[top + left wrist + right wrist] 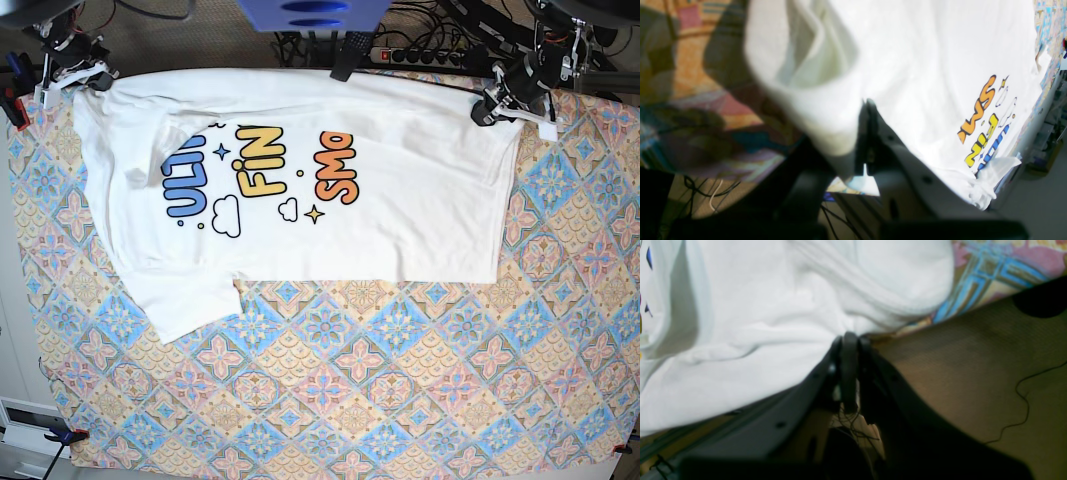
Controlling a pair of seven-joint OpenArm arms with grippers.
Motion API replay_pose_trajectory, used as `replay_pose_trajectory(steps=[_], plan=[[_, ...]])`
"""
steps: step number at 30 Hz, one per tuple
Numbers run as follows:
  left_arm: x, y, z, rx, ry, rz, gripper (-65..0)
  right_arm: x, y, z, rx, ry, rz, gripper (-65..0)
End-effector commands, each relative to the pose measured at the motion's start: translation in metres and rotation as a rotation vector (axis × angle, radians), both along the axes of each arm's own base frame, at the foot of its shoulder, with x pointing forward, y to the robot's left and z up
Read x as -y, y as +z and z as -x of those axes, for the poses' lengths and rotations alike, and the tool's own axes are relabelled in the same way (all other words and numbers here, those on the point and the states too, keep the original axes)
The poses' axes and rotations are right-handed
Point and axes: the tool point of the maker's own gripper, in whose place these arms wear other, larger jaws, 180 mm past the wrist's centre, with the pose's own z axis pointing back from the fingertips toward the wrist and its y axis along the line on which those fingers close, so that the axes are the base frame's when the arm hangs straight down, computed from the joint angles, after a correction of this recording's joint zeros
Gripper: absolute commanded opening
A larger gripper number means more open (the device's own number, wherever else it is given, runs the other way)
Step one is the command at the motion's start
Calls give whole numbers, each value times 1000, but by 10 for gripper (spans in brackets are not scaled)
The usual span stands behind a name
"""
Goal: Fold the T-shirt properly
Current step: 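Pull the shirt further toward the robot with both grippers, then release, then move both grippers to the hem edge of the shirt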
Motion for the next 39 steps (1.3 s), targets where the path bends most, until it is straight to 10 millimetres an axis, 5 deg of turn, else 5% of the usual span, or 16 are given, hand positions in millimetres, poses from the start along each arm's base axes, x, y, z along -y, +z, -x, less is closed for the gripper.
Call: replay_pose_trajectory(steps=[1,4,7,15,22,28,33,39], plan=[[-9,-5,18,-67,-20,-37,-650,10,9,-2,19,2,32,-604],[-5,-2,22,-89,-50,-16,-607,13,16,-3,28,13,54,-513],[-6,7,25,-87,-54,-9,-494,15,24,-2,32,31,82,-448],[-43,37,15,-42,20,-37,-217,36,53,-5,71,26,176,-436],[-77,82,-20,102,68,-113,-207,51,86,-13,122,35,273,-436],[-92,107,-82,235,62,-170,-208,47,107,-34,175,90,325,-436],[-82,118,-141,303,-57,-323,-208,30,124,-95,277,227,338,-436],[-72,96,-187,255,-150,-403,-208,8,126,-133,332,298,325,-436]])
